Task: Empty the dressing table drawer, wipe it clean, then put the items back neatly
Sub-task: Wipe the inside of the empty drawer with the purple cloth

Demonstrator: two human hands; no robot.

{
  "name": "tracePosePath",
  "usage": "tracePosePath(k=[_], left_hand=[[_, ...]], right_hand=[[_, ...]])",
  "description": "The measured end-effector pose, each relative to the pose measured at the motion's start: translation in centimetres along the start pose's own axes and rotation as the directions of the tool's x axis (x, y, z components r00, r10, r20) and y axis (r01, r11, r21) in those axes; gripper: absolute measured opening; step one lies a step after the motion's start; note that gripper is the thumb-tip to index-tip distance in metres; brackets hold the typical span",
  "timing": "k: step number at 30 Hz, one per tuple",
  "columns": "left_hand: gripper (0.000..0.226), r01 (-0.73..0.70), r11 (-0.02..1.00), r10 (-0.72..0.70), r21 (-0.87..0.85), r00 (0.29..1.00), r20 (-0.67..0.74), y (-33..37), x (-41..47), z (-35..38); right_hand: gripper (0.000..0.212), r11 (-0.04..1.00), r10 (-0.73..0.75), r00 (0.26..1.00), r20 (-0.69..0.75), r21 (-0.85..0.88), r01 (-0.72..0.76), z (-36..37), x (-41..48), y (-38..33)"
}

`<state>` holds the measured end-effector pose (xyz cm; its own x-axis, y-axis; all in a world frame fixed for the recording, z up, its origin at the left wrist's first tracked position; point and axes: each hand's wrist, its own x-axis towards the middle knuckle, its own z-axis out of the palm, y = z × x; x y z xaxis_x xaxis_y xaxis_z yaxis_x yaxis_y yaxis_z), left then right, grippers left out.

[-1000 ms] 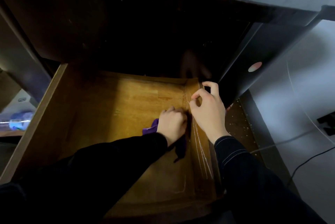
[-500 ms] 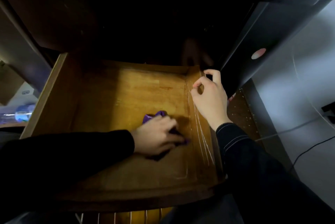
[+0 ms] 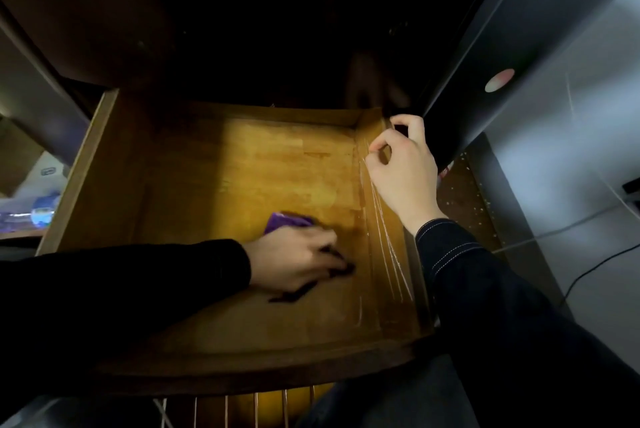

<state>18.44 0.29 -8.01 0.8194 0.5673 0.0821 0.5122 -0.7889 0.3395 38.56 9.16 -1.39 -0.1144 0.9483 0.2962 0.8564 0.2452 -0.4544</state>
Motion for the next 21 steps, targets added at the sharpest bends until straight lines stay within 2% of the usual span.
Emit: tracePosePath(k=[2,3,5,7,9,13,15,18,21], left_hand=[[0.039,0.111,0.994,-0.111,0.014,0.994,-0.019,-0.7,0.3,-0.5],[0.04,0.089,0.996,-0.089,0.005,0.996,0.005,-0.5,0.0,-0.3],[0.043,-0.047,0.998,0.054,-0.052,0.987,0.149,0.8,-1.2,0.2],[0.048,-0.172,0.976,0.204,-0.136,0.939,0.276,1.8,-2.3,0.4],[0.057,-0.189,0.969,0.231,-0.158,0.92,0.318,1.4,-2.6,-0.4],[0.052,-0.115,0.993,0.108,0.007,0.949,0.295,-0.6,-3.0,-1.4],[0.048,-0.105,0.993,0.114,-0.048,0.951,0.287,0.7,-2.8,-0.7],[0.044,-0.181,0.975,0.214,-0.132,0.926,0.312,4.0,-1.5,1.0],[0.044,-0.091,0.993,0.107,-0.075,0.961,0.253,4.1,1.1,1.0]], right_hand=[[0.005,1.0,-0.004,1.0,0.0,-0.005,0.004,-0.1,0.0,0.0],[0.005,1.0,-0.003,1.0,0.001,-0.009,0.003,-0.1,0.0,-0.1],[0.004,1.0,0.002,1.0,0.002,-0.009,-0.001,-0.1,0.0,-0.1],[0.004,1.0,0.002,1.0,0.004,-0.004,-0.002,-0.1,0.0,0.0],[0.005,1.0,-0.002,1.0,0.003,-0.001,0.002,0.0,0.0,0.1],[0.005,1.0,0.0,1.0,0.002,-0.009,0.0,-0.1,0.1,0.0],[0.005,1.0,0.0,1.0,-0.001,-0.008,0.0,-0.1,0.2,-0.1],[0.005,1.0,0.0,1.0,-0.004,-0.013,0.0,-0.2,0.1,-0.1],[0.005,1.0,0.0,1.0,0.003,-0.027,0.0,-0.2,0.0,-0.2]])
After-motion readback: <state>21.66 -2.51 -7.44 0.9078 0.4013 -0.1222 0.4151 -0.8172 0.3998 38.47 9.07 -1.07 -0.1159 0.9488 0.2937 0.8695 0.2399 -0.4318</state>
